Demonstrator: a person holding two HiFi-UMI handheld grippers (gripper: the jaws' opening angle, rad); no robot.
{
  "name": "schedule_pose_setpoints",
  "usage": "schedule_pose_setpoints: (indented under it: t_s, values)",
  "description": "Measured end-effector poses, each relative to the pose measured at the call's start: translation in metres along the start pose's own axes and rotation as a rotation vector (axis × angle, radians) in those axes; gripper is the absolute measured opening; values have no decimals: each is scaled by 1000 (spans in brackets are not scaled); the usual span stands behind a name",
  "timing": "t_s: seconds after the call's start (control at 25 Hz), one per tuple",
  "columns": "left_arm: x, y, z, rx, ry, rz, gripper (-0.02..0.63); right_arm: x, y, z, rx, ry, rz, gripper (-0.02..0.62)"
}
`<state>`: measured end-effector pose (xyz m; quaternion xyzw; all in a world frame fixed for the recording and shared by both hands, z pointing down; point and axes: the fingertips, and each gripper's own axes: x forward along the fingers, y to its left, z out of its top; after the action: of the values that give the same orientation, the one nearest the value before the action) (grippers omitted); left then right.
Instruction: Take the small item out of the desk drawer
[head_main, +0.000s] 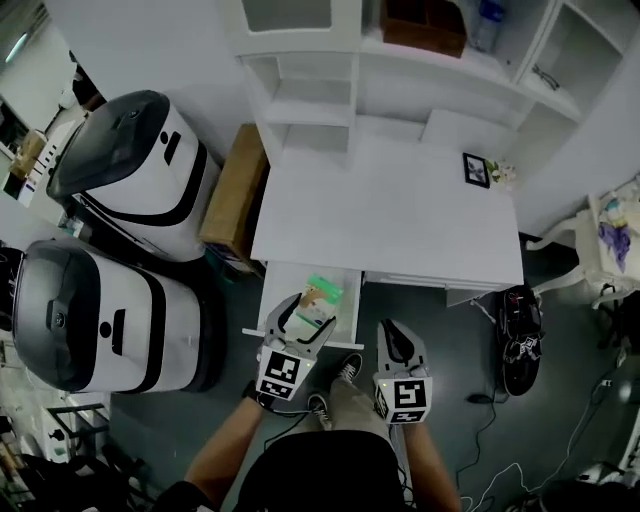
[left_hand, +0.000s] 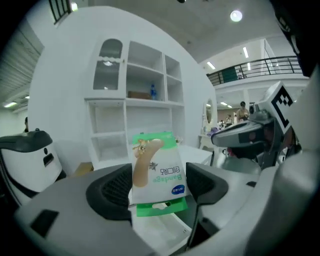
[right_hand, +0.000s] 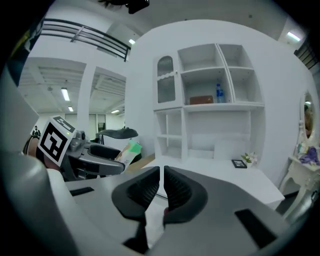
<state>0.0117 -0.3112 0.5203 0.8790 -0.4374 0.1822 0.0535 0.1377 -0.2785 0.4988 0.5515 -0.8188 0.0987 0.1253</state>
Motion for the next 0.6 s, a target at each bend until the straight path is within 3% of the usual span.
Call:
schedule_pose_setpoints:
  t_s: [0.32, 0.6]
  values:
    - [-152, 17, 46, -97, -222, 99, 339, -78, 101, 78, -121, -168, -2, 17]
    - [-252, 8, 80, -67, -331, 153, 339, -151, 153, 126, -190, -280, -19, 17]
